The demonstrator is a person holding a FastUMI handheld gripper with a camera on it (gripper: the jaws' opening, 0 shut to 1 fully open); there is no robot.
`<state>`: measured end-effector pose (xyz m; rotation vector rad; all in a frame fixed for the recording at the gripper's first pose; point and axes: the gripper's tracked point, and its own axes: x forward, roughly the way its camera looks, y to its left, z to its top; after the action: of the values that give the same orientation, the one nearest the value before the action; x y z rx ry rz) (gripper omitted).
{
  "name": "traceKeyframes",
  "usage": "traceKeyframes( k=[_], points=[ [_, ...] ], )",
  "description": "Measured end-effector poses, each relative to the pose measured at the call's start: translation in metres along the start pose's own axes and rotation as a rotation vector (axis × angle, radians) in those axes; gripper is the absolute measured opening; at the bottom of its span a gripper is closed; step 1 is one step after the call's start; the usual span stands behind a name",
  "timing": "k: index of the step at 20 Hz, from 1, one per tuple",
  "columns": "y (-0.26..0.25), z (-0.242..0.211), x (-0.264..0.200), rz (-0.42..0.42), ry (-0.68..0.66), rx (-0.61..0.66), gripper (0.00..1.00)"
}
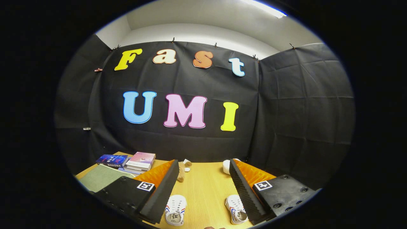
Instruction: Open the storage box then place both shoes into the box .Put the left shoe in first, then the right shoe, with the right side of both shoes facing outward in a uniform manner.
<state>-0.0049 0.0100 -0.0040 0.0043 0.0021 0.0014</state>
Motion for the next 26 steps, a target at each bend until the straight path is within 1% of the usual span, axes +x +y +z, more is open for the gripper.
traceKeyframes(
  k=[6,9,11,16,19,21,26],
  points=[
    [0.008,-0.011,0.002,0.011,0.028,0.012,0.97],
    [0.014,-0.025,0.007,0.034,0.07,0.024,0.97],
    [0.025,-0.038,0.01,0.077,0.115,0.043,0.98],
    [0.067,-0.075,0.015,0.253,0.248,0.143,0.98],
    [0.097,-0.098,0.009,0.385,0.359,0.218,0.99],
    [0.118,-0.112,0.0,0.49,0.434,0.27,0.98],
    [0.171,-0.136,-0.03,0.792,0.629,0.429,0.98]
  ],
)
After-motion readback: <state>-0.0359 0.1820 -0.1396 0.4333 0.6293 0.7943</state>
